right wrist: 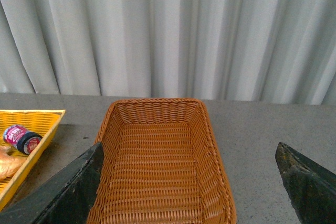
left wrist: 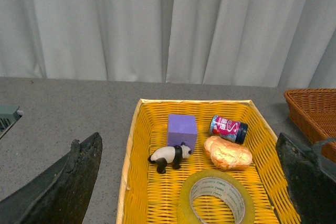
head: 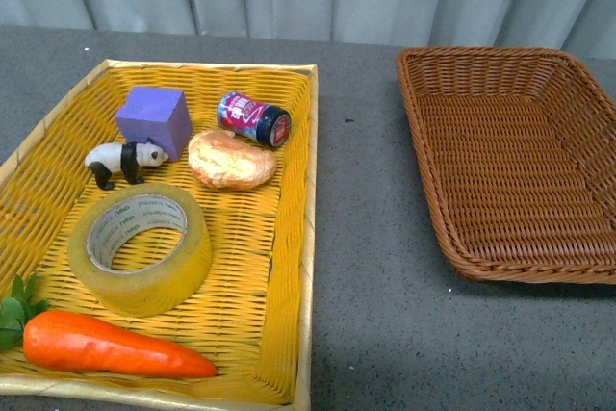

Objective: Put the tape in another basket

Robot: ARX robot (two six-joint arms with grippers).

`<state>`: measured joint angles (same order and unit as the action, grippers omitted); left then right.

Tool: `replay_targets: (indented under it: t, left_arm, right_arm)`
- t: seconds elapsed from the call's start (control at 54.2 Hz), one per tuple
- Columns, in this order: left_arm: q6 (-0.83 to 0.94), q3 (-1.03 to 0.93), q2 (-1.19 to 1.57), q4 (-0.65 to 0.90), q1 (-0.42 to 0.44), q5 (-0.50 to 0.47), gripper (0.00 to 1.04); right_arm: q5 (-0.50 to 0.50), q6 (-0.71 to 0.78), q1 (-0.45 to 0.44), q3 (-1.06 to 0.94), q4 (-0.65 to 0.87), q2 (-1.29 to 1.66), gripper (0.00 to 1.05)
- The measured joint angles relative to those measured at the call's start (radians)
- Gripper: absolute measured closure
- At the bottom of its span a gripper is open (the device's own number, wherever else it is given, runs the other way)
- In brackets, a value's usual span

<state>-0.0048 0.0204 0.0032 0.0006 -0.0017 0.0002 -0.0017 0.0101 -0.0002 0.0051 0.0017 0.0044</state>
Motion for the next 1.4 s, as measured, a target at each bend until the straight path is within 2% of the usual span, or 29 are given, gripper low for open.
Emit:
replay_targets:
  t: [1.403]
  left_arm:
    - [0.0, 0.0, 0.0, 0.0, 0.0, 0.0, 0.07]
  right_arm:
    - [0.0, 0.0, 0.0, 0.0, 0.0, 0.0, 0.09]
